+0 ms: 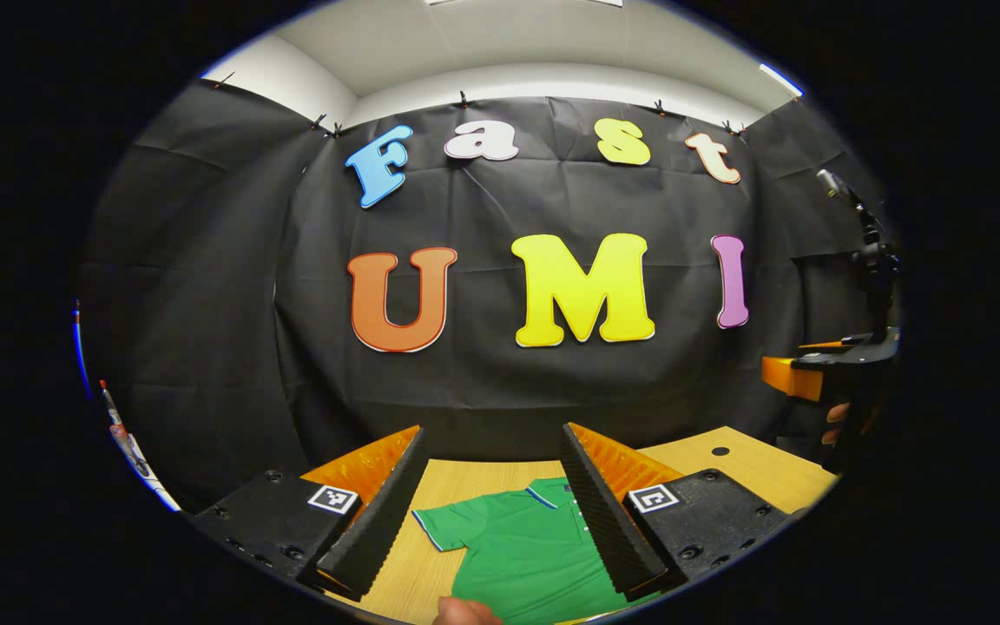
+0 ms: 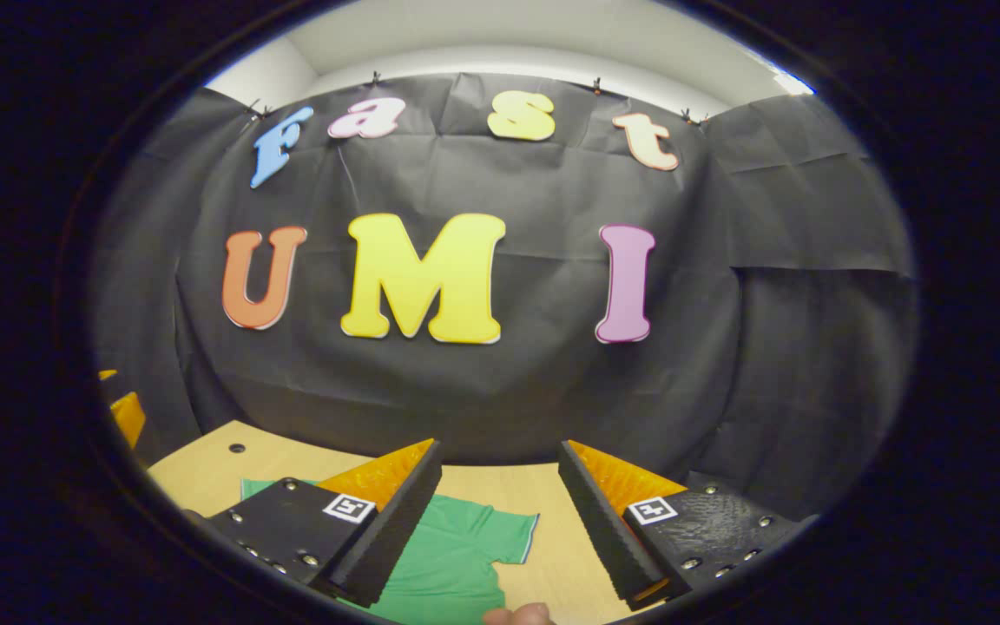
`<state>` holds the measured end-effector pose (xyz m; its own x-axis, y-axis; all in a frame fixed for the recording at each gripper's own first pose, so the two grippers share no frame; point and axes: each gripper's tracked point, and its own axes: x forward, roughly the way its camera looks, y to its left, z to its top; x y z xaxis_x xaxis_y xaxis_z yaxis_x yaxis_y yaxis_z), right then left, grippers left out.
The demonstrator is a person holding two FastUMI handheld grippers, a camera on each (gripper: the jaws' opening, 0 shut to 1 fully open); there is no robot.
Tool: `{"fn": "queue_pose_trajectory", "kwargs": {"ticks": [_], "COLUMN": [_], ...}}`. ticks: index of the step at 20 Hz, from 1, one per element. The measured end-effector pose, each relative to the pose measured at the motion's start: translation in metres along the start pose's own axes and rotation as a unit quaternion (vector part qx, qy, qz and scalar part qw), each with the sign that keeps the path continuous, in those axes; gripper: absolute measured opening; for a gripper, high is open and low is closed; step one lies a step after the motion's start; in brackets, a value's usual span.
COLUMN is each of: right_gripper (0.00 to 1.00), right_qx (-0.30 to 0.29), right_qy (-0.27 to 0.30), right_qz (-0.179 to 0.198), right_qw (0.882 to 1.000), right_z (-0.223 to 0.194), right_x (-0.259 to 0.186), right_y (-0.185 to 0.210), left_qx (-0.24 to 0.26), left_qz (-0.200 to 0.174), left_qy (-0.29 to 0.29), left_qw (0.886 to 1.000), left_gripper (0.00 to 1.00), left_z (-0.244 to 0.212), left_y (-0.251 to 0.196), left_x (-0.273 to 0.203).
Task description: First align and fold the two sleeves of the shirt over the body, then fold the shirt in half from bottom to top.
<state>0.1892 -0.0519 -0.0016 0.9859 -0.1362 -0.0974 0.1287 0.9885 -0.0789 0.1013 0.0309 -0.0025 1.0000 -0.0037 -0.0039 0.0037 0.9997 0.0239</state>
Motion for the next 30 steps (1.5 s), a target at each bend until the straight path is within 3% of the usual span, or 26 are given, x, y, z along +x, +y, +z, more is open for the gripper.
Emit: {"fn": "queue_pose_trajectory", "kwargs": {"ticks": [7, 11, 14, 20, 28, 30], "right_gripper": [0.9, 0.9, 0.9, 0.9, 0.93, 0.82], "right_qx": [0.016, 0.037, 0.053, 0.076, 0.062, 0.061], "right_qy": [0.17, 0.271, 0.316, 0.362, 0.4, 0.408], "right_qz": [-0.021, -0.026, -0.048, -0.056, -0.05, -0.043], "right_qw": [0.985, 0.962, 0.946, 0.928, 0.913, 0.91], "right_z": [-0.108, -0.193, -0.239, -0.28, -0.306, -0.307], "right_x": [0.121, 0.175, 0.205, 0.23, 0.227, 0.227], "right_y": [-0.018, -0.035, -0.05, -0.054, -0.049, -0.044], "left_qx": [0.002, 0.0, 0.002, 0.005, 0.005, 0.0], "left_qz": [-0.02, -0.028, -0.022, -0.006, -0.003, -0.004], "left_qy": [0.001, 0.01, 0.018, 0.036, 0.043, 0.047], "left_qw": [1.0, 1.0, 1.0, 0.999, 0.999, 0.999], "left_gripper": [0.97, 0.97, 0.97, 0.97, 0.97, 0.97], "left_z": [0.002, 0.0, -0.004, -0.014, -0.019, -0.022], "left_y": [-0.004, -0.006, -0.001, 0.011, 0.012, 0.011], "left_x": [0.011, 0.013, 0.016, 0.022, 0.028, 0.028]}}
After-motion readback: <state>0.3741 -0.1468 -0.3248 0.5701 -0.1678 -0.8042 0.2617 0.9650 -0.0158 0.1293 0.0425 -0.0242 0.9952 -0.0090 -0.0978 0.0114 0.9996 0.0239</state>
